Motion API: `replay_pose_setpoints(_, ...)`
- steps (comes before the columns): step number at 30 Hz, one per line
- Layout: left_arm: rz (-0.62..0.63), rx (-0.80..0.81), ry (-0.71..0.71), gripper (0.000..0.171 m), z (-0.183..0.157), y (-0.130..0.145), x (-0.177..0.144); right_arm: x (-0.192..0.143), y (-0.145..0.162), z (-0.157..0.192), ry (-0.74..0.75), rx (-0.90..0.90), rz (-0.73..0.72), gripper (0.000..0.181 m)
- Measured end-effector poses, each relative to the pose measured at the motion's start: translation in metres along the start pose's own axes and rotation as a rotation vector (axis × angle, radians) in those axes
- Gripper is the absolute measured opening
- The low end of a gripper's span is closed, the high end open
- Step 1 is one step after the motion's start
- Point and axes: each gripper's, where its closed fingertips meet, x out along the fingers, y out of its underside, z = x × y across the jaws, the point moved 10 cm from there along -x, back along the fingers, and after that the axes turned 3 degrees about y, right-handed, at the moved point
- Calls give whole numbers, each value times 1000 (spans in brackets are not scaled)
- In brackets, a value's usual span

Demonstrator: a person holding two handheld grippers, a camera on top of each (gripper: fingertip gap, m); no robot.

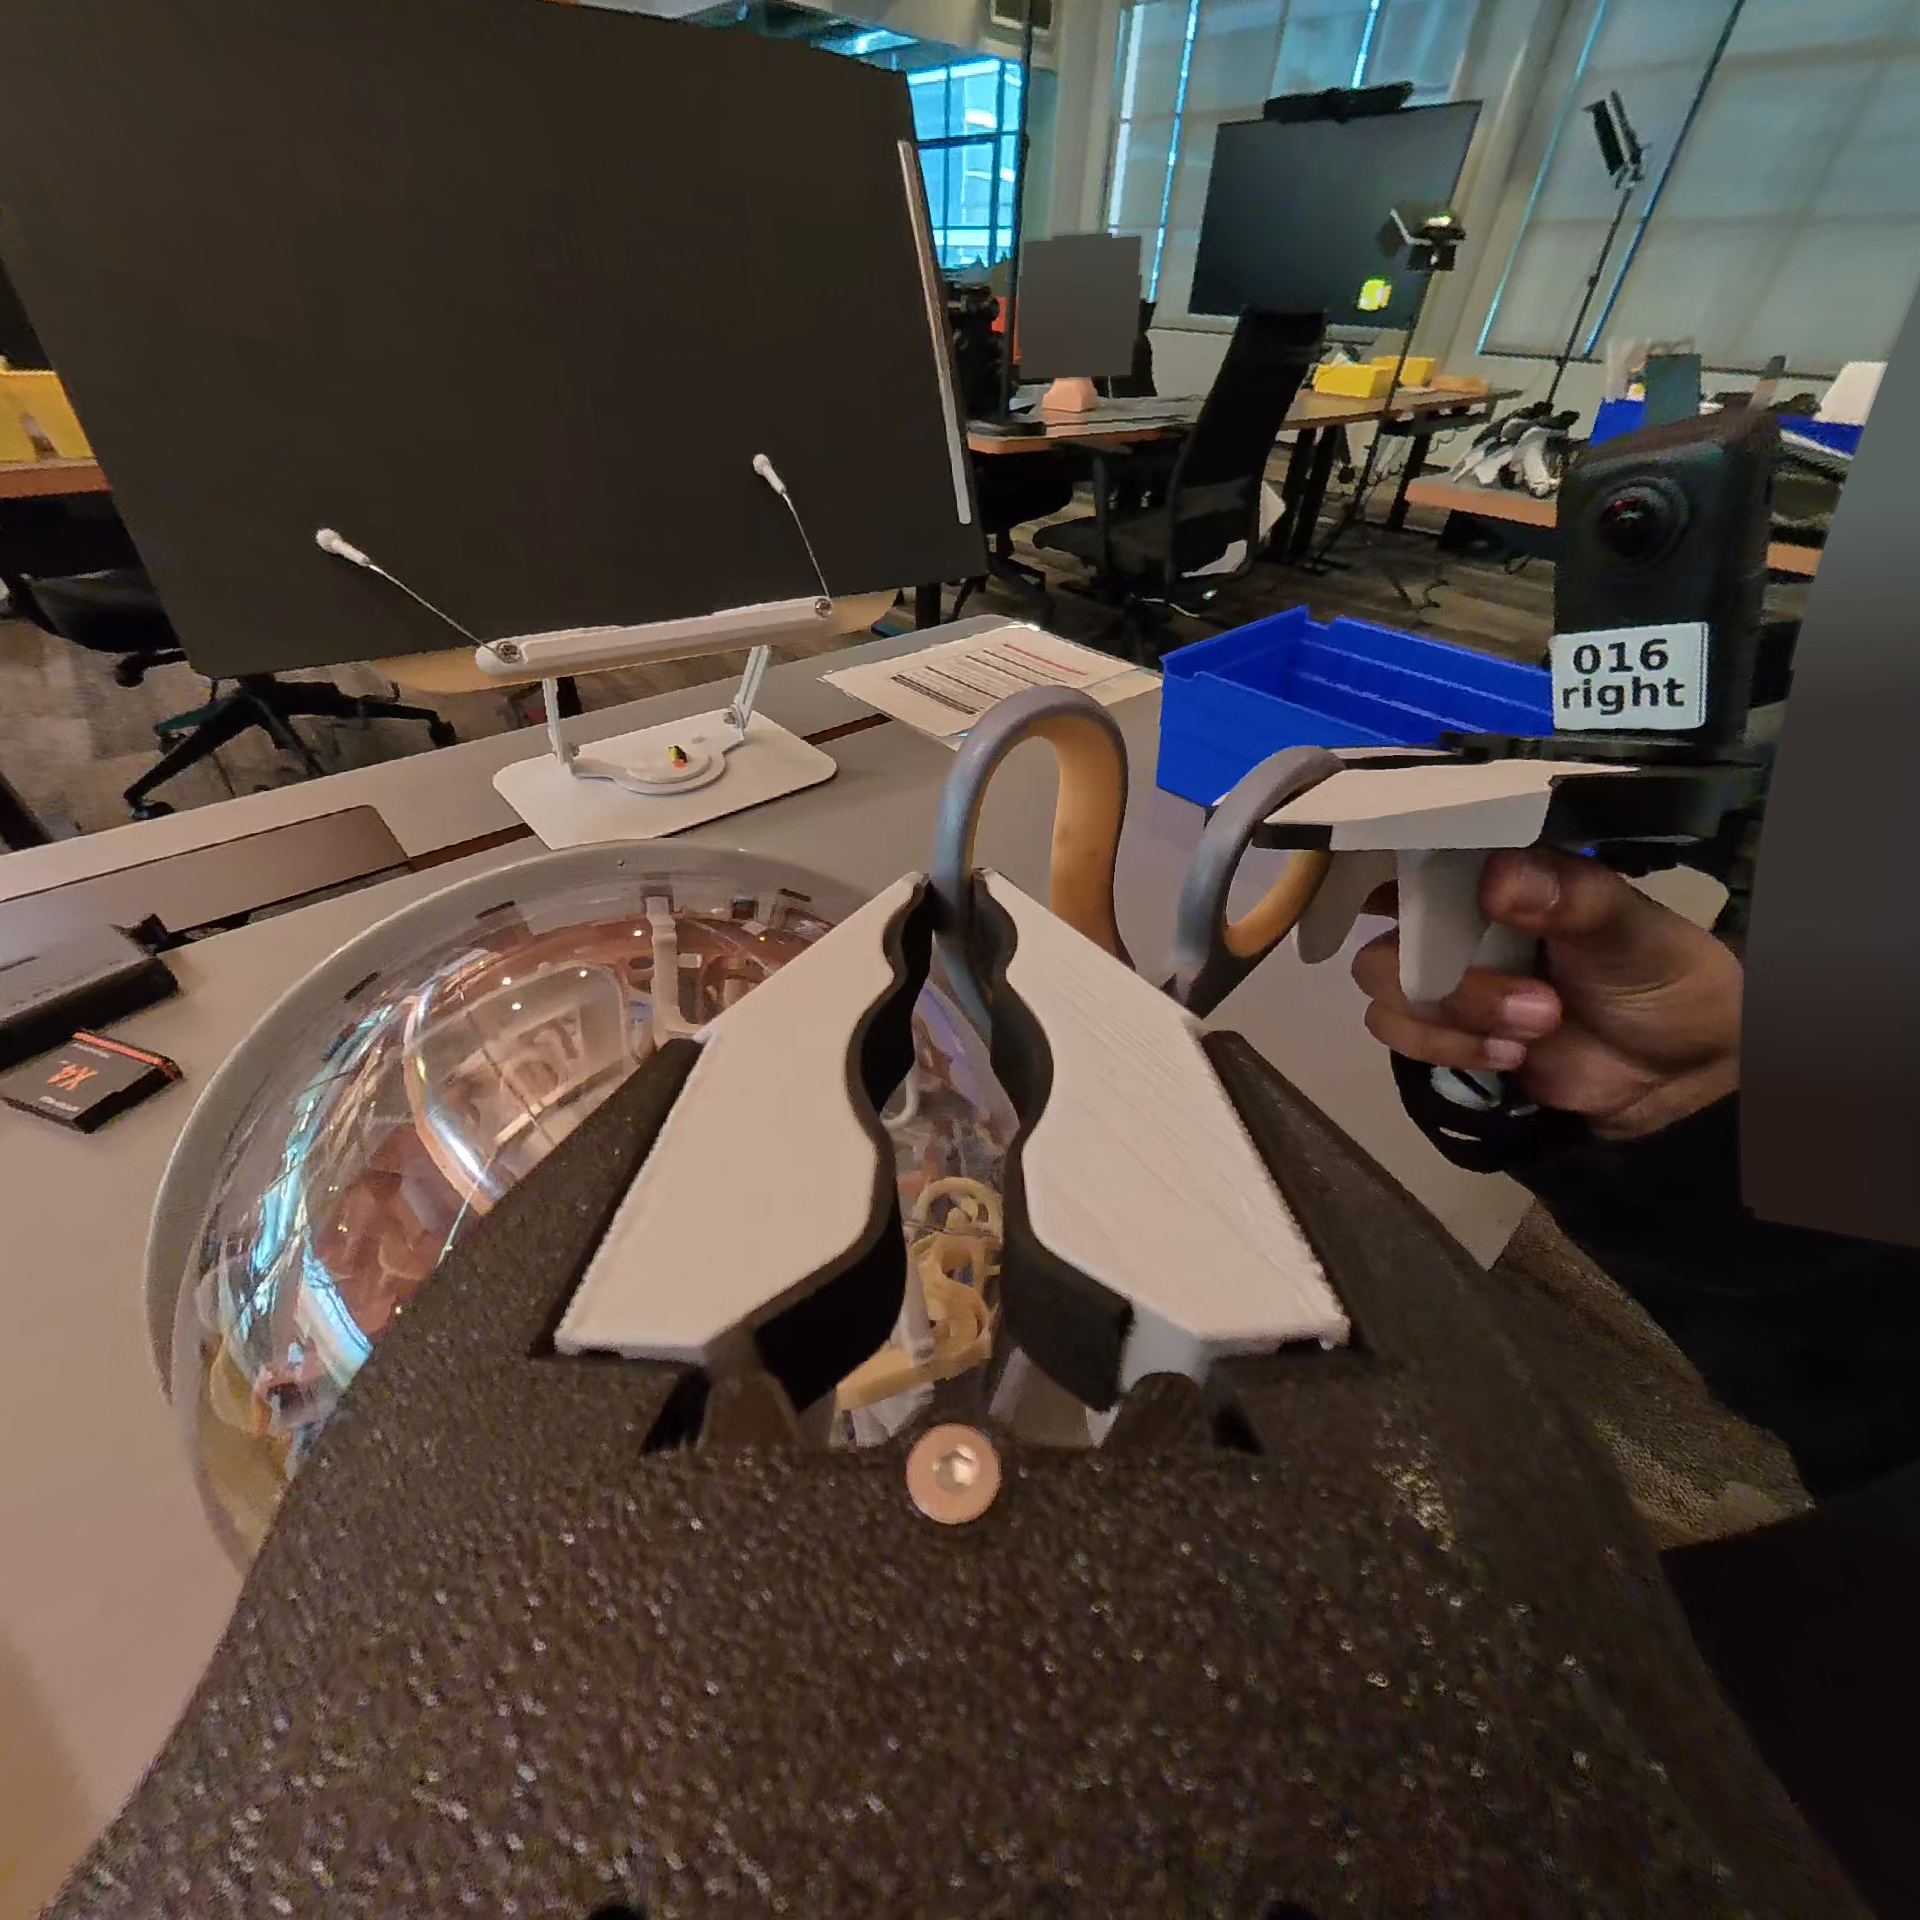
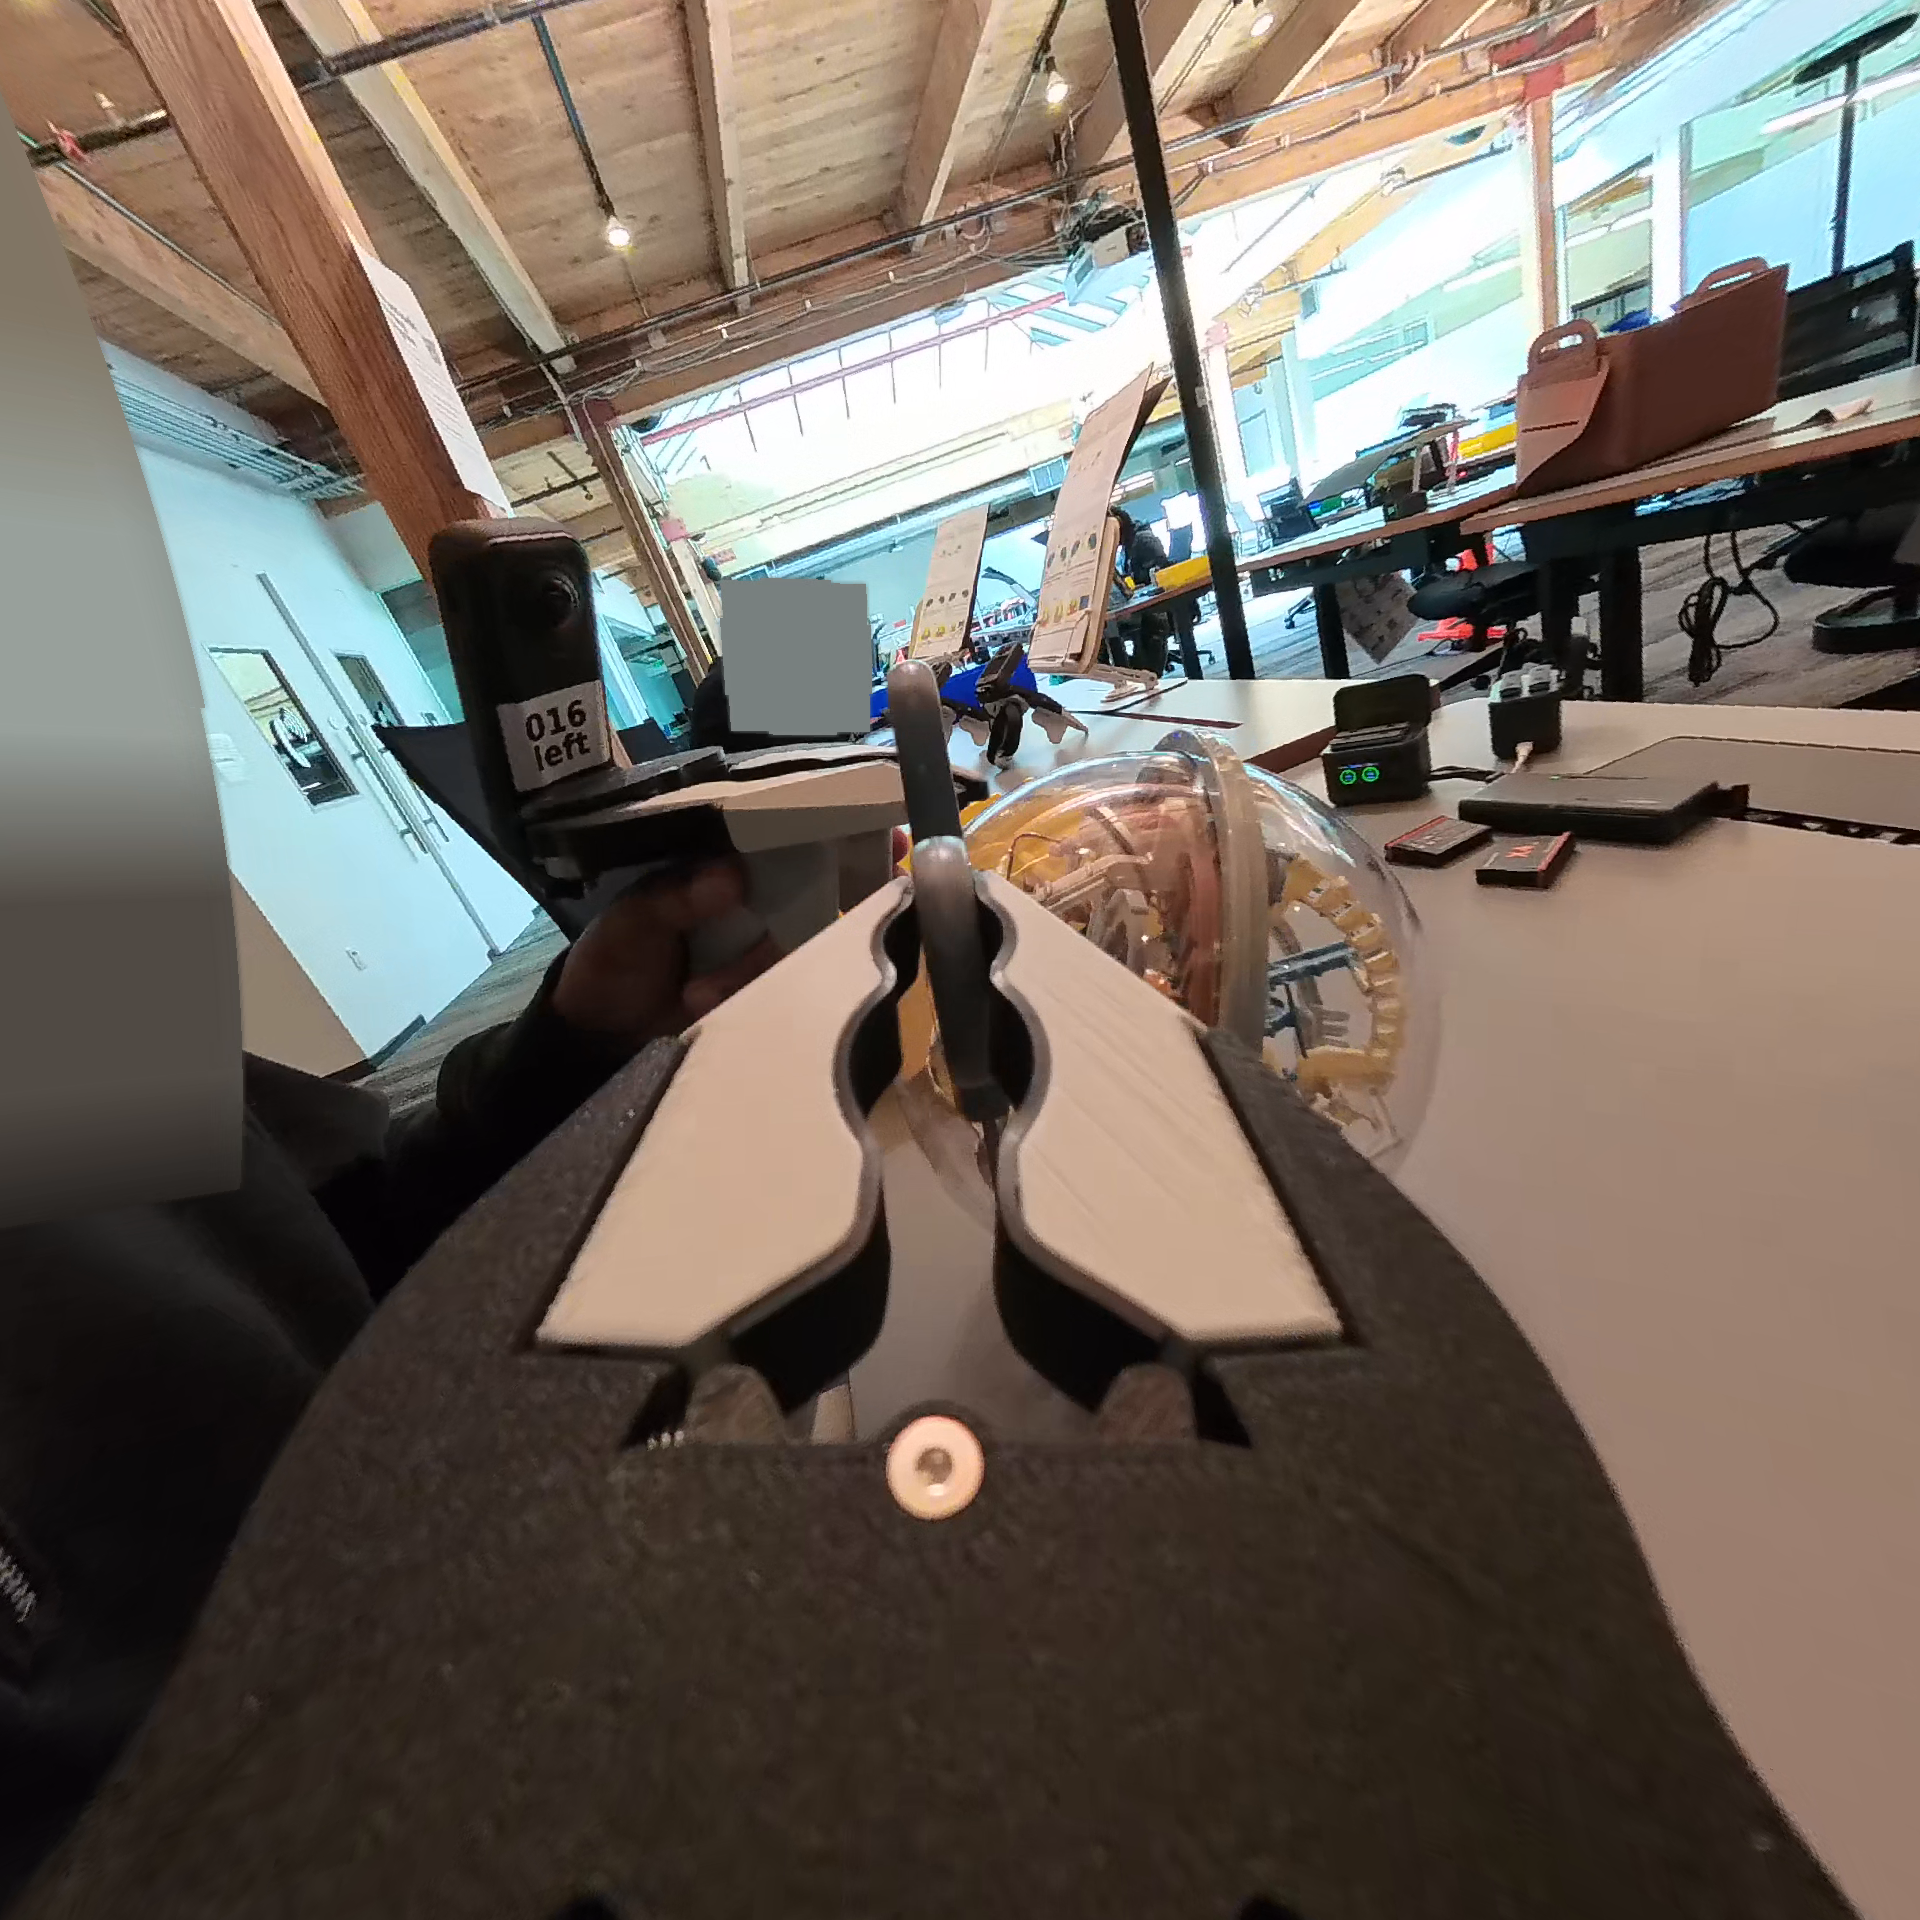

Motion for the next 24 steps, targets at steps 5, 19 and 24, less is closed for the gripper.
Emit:
replay_pose_setpoints(5, -28, 11, -28, 3, -1, 3, 0, 1, 2, 4, 15, -13, -11, 6)
replay_pose_setpoints(19, -56, 51, -132, 2, -7, 5, -2, 7, 4, 16, 81, -84, 7, 5)
replay_pose_setpoints(24, -67, 46, -164, 2, -9, 6, -2, 9, 4, 16, 85, -87, 6, 5)
